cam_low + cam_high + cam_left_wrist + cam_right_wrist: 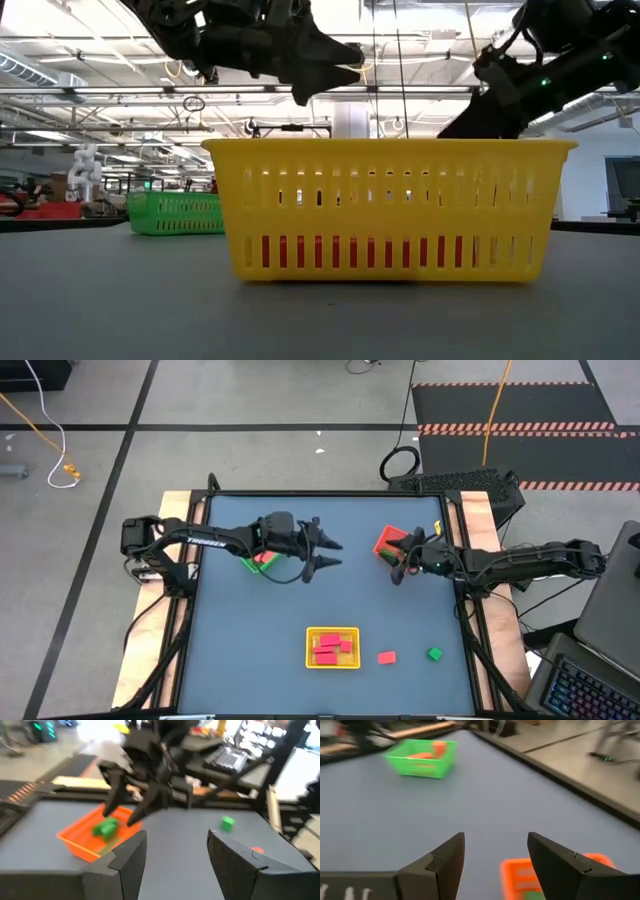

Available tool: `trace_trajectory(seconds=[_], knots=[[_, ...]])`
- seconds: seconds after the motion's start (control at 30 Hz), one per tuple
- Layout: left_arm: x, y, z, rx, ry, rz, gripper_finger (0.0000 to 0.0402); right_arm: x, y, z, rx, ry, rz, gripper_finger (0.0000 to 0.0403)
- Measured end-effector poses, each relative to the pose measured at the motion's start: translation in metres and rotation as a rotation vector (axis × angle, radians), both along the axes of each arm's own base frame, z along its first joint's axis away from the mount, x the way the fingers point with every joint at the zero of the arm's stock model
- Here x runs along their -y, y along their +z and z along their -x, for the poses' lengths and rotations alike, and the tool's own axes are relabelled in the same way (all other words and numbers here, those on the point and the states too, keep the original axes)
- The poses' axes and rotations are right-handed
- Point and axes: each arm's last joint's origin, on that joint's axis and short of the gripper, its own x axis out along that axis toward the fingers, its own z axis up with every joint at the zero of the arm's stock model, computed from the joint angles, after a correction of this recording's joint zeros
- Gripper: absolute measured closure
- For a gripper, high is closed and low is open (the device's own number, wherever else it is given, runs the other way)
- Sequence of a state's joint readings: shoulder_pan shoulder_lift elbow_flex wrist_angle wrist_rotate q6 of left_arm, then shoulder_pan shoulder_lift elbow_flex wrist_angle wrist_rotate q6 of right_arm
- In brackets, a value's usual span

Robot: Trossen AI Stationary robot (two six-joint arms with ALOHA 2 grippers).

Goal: Sort & place blocks by color
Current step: Put the orange block into the green bin

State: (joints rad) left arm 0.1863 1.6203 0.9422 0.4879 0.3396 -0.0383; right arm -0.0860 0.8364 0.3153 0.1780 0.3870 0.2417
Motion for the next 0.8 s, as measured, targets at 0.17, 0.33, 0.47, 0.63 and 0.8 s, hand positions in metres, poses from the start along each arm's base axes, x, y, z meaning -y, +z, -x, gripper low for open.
trace_trajectory(seconds=[0.17,0.33,0.47,0.63,0.8], knots=[[0.017,-0.01,0.001,-0.051,-0.043,-0.001,0.0192,-0.018,0.002,-0.005,0.053,0.115,-0.042,0.0193],[0.025,-0.014,0.001,-0.098,-0.058,0.013,0.0192,-0.037,0.0,-0.011,0.08,0.204,-0.085,0.0193],[0.027,-0.015,0.001,-0.106,0.016,-0.024,0.0192,-0.054,-0.006,-0.015,0.055,0.272,-0.132,0.0193],[0.024,-0.021,0.003,-0.177,0.13,-0.049,0.0192,-0.084,-0.001,-0.033,-0.015,0.38,-0.15,0.0193],[0.023,-0.023,0.003,-0.2,0.138,-0.052,0.0192,-0.111,0.016,-0.053,-0.229,0.426,-0.142,0.0193]])
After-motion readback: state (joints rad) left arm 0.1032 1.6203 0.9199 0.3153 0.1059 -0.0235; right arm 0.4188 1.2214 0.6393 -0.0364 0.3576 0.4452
